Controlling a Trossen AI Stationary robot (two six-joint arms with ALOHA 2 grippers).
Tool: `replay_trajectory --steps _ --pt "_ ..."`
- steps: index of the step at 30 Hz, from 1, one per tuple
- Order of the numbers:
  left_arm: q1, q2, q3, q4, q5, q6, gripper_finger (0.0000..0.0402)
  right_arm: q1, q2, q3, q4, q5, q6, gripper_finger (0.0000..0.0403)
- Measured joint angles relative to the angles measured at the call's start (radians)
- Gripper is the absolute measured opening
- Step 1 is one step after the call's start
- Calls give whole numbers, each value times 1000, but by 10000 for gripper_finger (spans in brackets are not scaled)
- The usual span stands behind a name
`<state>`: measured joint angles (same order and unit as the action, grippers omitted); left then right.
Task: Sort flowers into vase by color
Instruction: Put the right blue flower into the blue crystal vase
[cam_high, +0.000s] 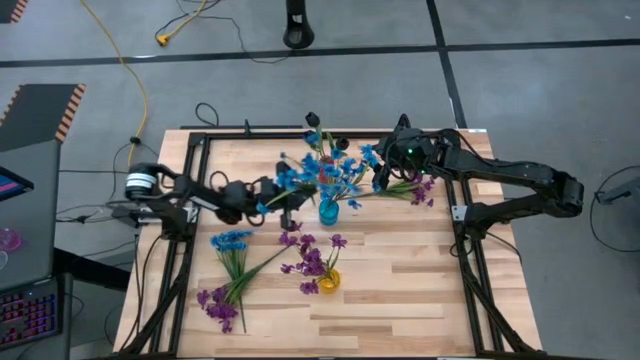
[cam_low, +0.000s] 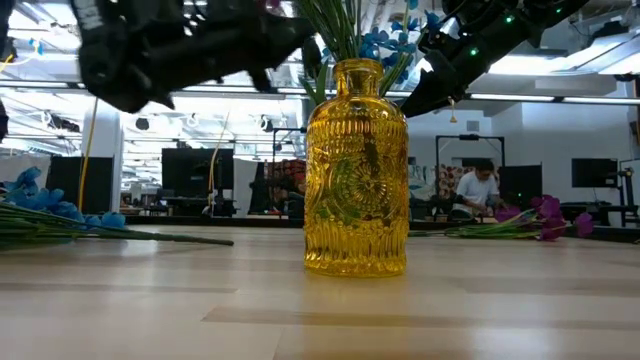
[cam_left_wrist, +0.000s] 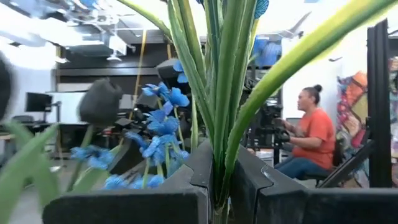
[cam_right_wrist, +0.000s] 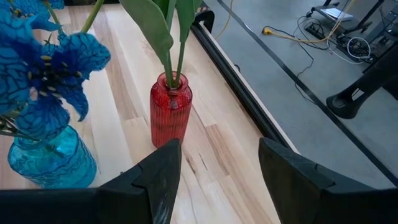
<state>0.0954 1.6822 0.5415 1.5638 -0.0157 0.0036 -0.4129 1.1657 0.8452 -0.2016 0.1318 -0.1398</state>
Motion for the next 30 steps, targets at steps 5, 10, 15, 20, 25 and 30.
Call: replay_trajectory --steps 5,10,15,20,25,30 --pt "43 79 92 -2 87 -15 16 0 0 0 0 0 0 243" --pt "74 123 134 -2 138 -15 16 0 0 0 0 0 0 243" --pt "86 163 158 1 151 -26 16 0 0 0 0 -1 0 243" --pt "86 202 178 -4 160 -66 16 0 0 0 0 0 0 243" --pt "86 202 175 -20 169 -80 16 0 0 0 0 0 0 243" --pt "85 202 176 -54 168 -69 16 0 0 0 0 0 0 243"
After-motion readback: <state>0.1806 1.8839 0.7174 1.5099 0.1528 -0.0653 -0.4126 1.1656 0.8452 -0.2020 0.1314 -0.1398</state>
